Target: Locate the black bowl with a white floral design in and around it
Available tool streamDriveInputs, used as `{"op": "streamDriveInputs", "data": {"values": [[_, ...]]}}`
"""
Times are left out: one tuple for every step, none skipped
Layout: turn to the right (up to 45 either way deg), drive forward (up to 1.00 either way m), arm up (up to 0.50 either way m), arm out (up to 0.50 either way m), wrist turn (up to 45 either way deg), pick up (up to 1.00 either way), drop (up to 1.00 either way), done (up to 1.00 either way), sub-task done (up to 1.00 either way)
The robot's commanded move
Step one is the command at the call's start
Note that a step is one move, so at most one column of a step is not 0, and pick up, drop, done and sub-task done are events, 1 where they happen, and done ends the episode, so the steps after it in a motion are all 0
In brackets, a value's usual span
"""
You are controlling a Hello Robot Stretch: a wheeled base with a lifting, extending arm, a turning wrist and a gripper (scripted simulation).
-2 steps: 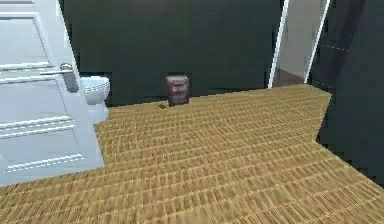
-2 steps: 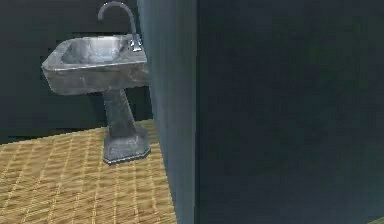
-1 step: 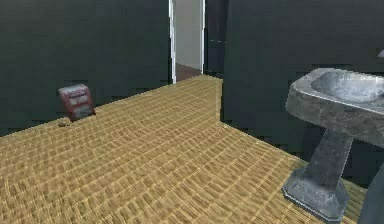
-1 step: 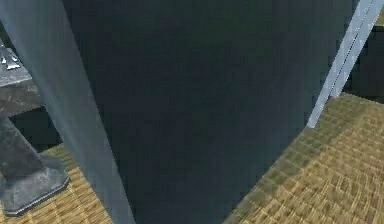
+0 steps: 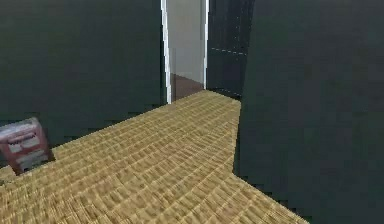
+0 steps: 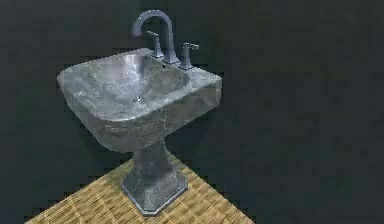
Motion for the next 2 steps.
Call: {"op": "streamDriveInputs", "data": {"values": [[0.0,1.00,0.00,0.00,0.0,0.00,0.00,0.00,0.00],[3.0,0.00,0.00,0.00,0.0,0.00,0.00,0.00,0.00]]}}
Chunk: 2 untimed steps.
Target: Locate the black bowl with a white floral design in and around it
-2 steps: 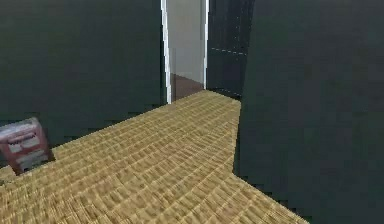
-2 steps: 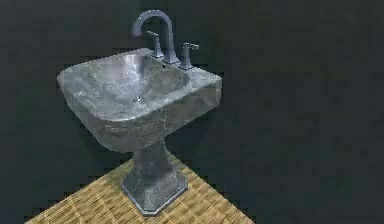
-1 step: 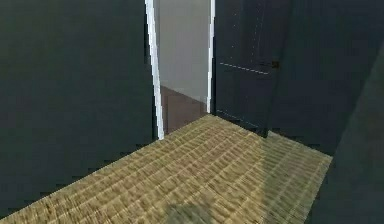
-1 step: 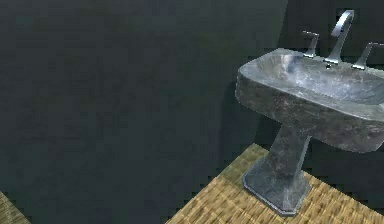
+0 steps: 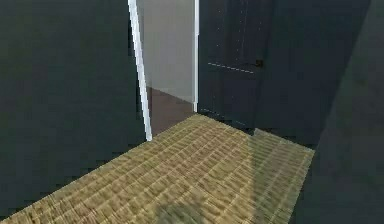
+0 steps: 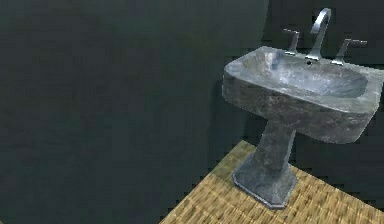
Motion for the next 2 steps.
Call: {"op": "streamDriveInputs", "data": {"values": [[0.0,1.00,0.00,0.00,0.0,0.00,0.00,0.00,0.00],[0.0,1.00,0.00,0.00,0.0,0.00,0.00,0.00,0.00]]}}
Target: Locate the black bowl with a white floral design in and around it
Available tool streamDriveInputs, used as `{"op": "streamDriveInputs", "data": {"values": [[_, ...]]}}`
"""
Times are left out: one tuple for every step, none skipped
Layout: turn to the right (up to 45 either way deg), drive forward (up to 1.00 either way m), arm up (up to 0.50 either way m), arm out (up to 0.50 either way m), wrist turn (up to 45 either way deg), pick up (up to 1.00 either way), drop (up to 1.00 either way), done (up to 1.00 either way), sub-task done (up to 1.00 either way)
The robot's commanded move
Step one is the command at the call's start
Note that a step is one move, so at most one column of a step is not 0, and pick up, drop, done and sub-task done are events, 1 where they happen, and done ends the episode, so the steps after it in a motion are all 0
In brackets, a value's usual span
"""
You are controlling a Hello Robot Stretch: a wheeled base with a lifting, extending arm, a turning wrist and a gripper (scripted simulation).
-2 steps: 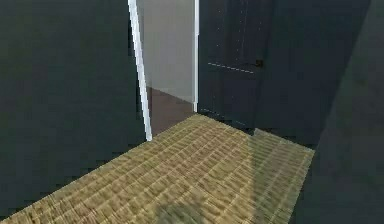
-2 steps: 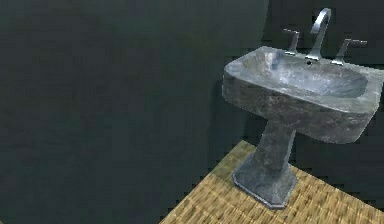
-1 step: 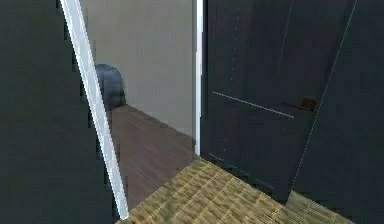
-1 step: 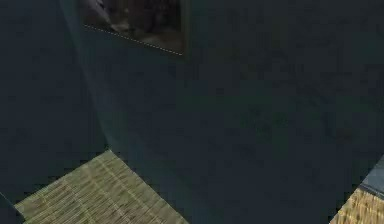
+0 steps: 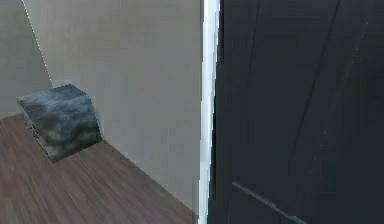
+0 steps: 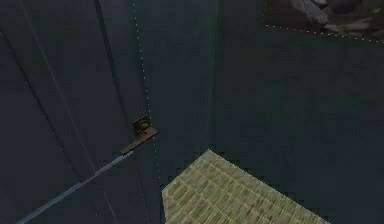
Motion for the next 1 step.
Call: {"op": "streamDriveInputs", "data": {"values": [[0.0,0.25,0.00,0.00,0.0,0.00,0.00,0.00,0.00]]}}
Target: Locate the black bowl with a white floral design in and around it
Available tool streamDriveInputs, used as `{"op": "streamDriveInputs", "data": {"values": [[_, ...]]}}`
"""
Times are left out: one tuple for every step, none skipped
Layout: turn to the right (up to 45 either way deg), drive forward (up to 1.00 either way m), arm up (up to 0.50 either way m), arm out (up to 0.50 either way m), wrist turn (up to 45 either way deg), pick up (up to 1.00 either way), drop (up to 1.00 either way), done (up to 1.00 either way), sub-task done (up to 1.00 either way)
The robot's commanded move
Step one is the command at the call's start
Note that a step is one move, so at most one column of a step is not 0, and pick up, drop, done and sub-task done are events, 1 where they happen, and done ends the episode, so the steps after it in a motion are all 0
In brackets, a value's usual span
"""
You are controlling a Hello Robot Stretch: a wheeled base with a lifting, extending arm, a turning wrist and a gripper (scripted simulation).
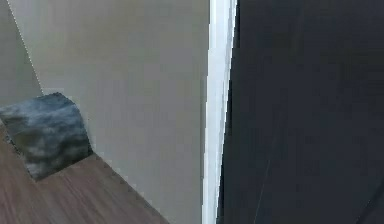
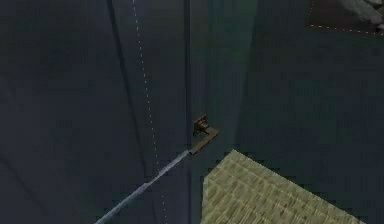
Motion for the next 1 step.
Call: {"op": "streamDriveInputs", "data": {"values": [[-45.0,0.00,0.00,0.00,0.0,0.00,0.00,0.00,0.00]]}}
